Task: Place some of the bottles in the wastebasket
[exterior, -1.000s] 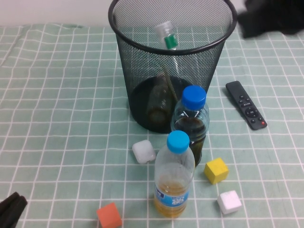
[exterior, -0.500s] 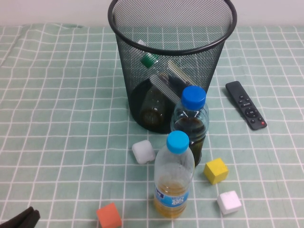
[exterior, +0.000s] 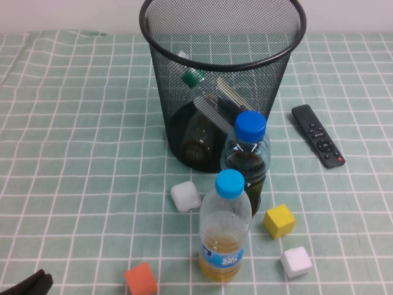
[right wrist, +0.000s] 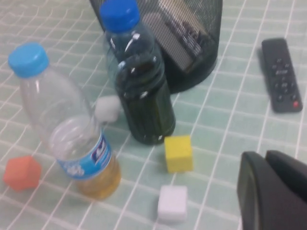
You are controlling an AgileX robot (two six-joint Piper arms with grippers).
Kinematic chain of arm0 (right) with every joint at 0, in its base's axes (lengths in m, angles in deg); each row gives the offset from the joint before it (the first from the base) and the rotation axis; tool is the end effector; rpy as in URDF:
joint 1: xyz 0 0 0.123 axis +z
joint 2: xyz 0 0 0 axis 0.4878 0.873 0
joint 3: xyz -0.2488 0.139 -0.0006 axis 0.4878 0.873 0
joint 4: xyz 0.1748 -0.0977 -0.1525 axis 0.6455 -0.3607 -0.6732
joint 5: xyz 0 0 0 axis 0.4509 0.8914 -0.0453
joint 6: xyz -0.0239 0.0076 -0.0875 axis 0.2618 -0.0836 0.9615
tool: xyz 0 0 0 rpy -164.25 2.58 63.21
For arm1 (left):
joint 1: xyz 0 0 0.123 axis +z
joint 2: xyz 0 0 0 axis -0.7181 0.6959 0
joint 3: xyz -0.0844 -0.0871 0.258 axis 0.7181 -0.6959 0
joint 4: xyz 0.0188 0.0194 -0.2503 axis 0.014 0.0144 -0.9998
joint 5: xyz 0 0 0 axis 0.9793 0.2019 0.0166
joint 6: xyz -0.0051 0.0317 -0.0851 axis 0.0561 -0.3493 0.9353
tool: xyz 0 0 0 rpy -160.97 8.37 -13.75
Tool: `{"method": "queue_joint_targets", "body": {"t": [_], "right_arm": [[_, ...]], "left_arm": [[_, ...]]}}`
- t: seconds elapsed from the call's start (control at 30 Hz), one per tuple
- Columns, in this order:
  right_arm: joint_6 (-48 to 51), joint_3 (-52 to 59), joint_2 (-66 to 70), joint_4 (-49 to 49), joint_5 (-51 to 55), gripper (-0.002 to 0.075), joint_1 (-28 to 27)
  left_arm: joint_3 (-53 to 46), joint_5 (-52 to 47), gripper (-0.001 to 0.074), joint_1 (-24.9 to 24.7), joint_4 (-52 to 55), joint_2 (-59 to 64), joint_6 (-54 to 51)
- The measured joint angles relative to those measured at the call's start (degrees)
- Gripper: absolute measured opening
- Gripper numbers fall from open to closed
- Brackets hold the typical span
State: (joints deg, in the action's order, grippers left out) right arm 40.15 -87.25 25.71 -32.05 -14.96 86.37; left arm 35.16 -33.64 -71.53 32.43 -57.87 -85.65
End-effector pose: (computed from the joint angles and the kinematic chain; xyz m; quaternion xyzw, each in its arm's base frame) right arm 0.0592 0.0186 0.3170 -0.1118 0.8158 0.2091 0.5275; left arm 0.0460 -0.0315 0.1845 0.1967 0.7304 -0.1799 0.6289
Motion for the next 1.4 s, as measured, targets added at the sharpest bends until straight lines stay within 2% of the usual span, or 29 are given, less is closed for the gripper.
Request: {"method": "queue_joint_targets", "body": {"t": [0.07, 0.13, 0.2, 0.37, 0.43, 0.47, 0.57, 0.67, 1.1, 1.2, 1.33, 1.4], "right_arm": [[-0.9, 1.1, -0.1, -3.7, -2.3, -0.0006, -0.3], [-1.3, 3.1, -0.7, -7.3, -6.8, -0.0007, -3.7], [-1.5, 6.1, -1.5, -9.4, -12.3, -0.0007, -10.6], [-1.8, 16.3, -6.3, -11.2, -29.9, -0.0007, -37.0], [-2.8, 20.2, -8.9, -11.3, -36.4, -0.0007, -45.7], [-3.4, 22.0, -10.6, -11.3, -39.2, -0.0007, -49.8], [-4.2, 26.2, -15.8, -12.0, -44.4, -0.0007, -57.4], [-4.4, 29.2, -18.2, -12.5, -46.3, -0.0007, -59.4], [-2.2, 32.0, -18.3, -13.4, -46.8, -0.0008, -57.9], [8.9, 32.0, -18.3, -3.7, -46.7, -0.0008, -57.9], [39.1, 32.0, -18.3, 24.2, -42.1, -0.0008, -57.9], [49.8, 32.7, -18.3, 33.2, -39.9, -0.0008, -57.9]], "left_arm": [[0.0, 0.0, -0.0004, 0.0, 0.0, 0.0, 0.0], [0.0, 0.0, -0.0004, 0.0, 0.0, 0.0, 0.0], [0.0, -0.1, -0.0004, 0.0, 0.0, 0.0, 0.0], [0.0, -0.1, -0.0004, 0.0, 0.0, 0.0, 0.0], [0.0, -0.1, -0.0004, 0.0, 0.0, 0.0, 0.0], [0.0, -0.1, -0.0004, 0.0, 0.0, 0.0, 0.0], [0.0, -0.1, -0.0004, 0.0, 0.0, 0.0, 0.0], [0.0, -0.1, -0.0004, 0.0, 0.0, 0.0, 0.0], [0.0, -0.1, -0.0004, 0.0, 0.0, 0.0, 0.0], [0.0, -0.1, -0.0004, 0.0, 0.0, 0.0, 0.0], [0.0, -0.1, -0.0004, 0.0, 0.0, 0.0, 0.0], [0.0, -0.1, -0.0004, 0.0, 0.0, 0.0, 0.0]]}}
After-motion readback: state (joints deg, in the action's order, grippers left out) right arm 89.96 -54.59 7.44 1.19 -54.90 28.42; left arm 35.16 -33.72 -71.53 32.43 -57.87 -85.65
